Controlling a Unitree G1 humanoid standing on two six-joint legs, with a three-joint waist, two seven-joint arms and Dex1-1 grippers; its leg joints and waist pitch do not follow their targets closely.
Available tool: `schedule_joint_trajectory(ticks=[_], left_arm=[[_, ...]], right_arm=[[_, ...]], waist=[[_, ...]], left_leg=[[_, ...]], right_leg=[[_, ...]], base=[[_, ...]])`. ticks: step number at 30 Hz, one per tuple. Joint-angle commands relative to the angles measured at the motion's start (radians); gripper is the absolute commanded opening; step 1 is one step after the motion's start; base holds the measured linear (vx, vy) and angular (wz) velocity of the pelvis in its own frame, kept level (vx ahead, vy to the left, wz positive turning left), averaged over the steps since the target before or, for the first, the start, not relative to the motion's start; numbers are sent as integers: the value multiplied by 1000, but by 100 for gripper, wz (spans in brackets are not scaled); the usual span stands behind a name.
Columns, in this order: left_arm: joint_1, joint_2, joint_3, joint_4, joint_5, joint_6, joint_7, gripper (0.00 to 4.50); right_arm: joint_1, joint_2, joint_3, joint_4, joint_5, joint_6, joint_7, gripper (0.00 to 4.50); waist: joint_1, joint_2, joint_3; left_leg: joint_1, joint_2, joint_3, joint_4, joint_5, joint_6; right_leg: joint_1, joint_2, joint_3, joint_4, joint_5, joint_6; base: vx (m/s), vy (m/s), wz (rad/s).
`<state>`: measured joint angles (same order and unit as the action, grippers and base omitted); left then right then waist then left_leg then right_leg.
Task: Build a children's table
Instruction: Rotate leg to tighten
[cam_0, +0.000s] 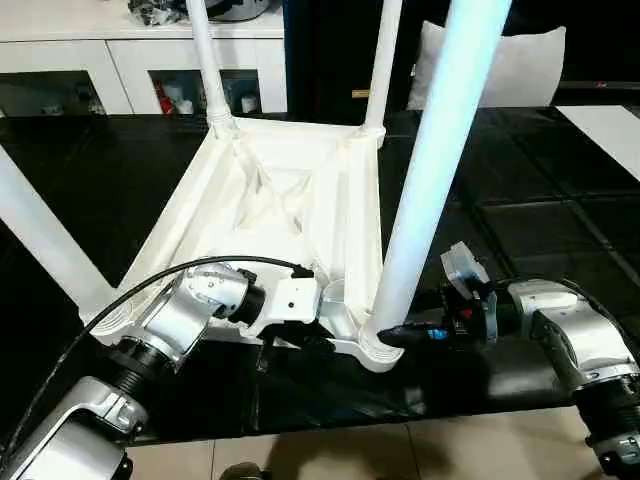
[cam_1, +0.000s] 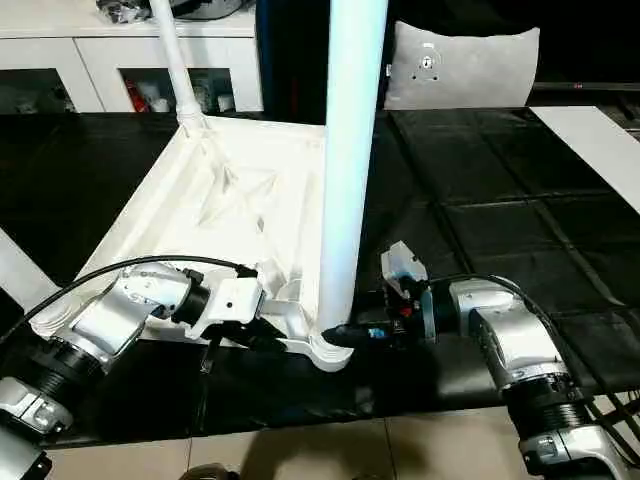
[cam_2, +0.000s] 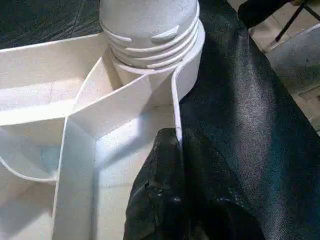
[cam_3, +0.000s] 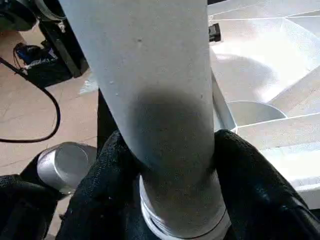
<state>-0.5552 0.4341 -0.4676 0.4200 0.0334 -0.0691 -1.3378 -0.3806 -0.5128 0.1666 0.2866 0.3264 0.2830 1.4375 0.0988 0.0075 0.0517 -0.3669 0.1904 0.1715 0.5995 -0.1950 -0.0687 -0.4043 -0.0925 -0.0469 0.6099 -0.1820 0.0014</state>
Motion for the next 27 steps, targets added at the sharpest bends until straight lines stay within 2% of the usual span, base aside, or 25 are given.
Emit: schedule_joint_trajectory(ticks=[1,4,5,8,10,11,12,13,14,16,17,18,20,21,23,24,25,27], left_arm=[[-11,-13,-28,-1,11,-9,-20,0],[-1,-23,-5,-18,-2,48,13,0],[3,-31,6,-27,-6,69,35,0],[12,-59,28,-39,11,123,127,0],[24,-98,46,-55,32,201,227,0],[25,-101,47,-58,31,209,232,0],[27,-108,50,-63,30,226,241,0],[26,-157,63,-76,27,292,304,0],[22,-178,68,-76,27,316,331,0],[11,-218,76,-70,33,359,385,0],[6,-229,79,-66,37,371,401,0],[-1,-247,80,-61,44,390,428,0],[-22,-295,93,-40,57,428,499,0],[-39,-336,105,-30,72,459,556,0],[-54,-364,110,-21,90,475,598,0],[-62,-376,108,-16,103,481,621,0],[-64,-380,106,-15,115,482,638,0],[-61,-375,104,-17,122,481,644,0]], right_arm=[[19,4,7,-35,38,26,10,204],[53,29,-8,-84,48,74,-57,200],[56,46,-15,-90,42,101,-108,200],[71,97,-20,-112,12,144,-241,200],[90,168,-24,-125,-39,146,-393,200],[89,174,-26,-123,-42,148,-406,200],[88,187,-30,-120,-48,154,-434,200],[72,251,-55,-88,-78,179,-576,199],[64,274,-63,-73,-88,187,-626,198],[50,310,-72,-50,-110,192,-703,198],[44,319,-74,-43,-117,190,-724,198],[34,339,-82,-31,-120,195,-762,198],[0,389,-115,10,-121,201,-862,197],[-28,430,-144,44,-135,206,-951,197],[-51,455,-153,73,-149,195,-995,197],[-61,467,-149,84,-156,173,-1001,231],[-63,472,-139,87,-168,152,-1003,252],[-60,471,-126,87,-180,126,-1000,269]], waist=[[-3,-4,-66],[-1,-2,-65],[-3,-4,-63],[-10,-3,-57],[-21,-5,-48],[-21,-5,-48],[-33,-8,-44],[-44,-7,-44],[-52,-8,-42],[-74,-5,-45],[-74,-5,-45],[-86,0,-46],[-97,4,-51],[-102,1,-52],[-107,3,-55],[-107,3,-57],[-105,-2,-59],[-101,-4,-60]], left_leg=[[11,38,0,-75,-189,47],[11,38,0,-77,-190,41],[9,37,0,-79,-200,36],[12,35,-2,-84,-257,10],[14,31,-8,-90,-315,-18],[14,31,-8,-90,-315,-18],[17,24,-14,-90,-355,-29],[14,22,-18,-93,-364,-36],[14,22,-19,-92,-372,-40],[9,17,-28,-90,-396,-37],[9,17,-28,-90,-396,-37],[11,18,-31,-92,-420,-28],[11,22,-30,-95,-415,-22],[8,23,-30,-97,-410,-23],[7,24,-28,-98,-395,-19],[6,23,-24,-97,-376,-11],[5,23,-19,-93,-350,1],[0,23,-15,-92,-308,20]], right_leg=[[51,-44,32,-63,-153,-265],[51,-44,33,-63,-163,-259],[51,-44,33,-65,-182,-253],[46,-45,34,-76,-289,-222],[41,-47,32,-91,-451,-162],[41,-47,32,-91,-451,-162],[37,-50,26,-107,-584,-108],[36,-50,23,-113,-634,-80],[32,-49,22,-114,-648,-72],[35,-49,11,-123,-685,-44],[35,-49,11,-123,-685,-44],[33,-48,6,-129,-665,-50],[33,-46,8,-126,-576,-84],[36,-43,6,-121,-519,-105],[39,-43,6,-116,-449,-133],[40,-43,9,-115,-405,-148],[41,-44,12,-113,-364,-162],[44,-45,14,-109,-333,-173]], base=[[0,0,0],[0,0,0],[0,0,0],[0,0,0],[0,0,0],[0,0,0],[0,0,0],[0,0,0],[0,0,0],[0,0,0],[0,0,0],[0,0,0],[0,0,0],[0,0,0],[0,0,0],[0,0,0],[0,0,0],[0,0,0]])
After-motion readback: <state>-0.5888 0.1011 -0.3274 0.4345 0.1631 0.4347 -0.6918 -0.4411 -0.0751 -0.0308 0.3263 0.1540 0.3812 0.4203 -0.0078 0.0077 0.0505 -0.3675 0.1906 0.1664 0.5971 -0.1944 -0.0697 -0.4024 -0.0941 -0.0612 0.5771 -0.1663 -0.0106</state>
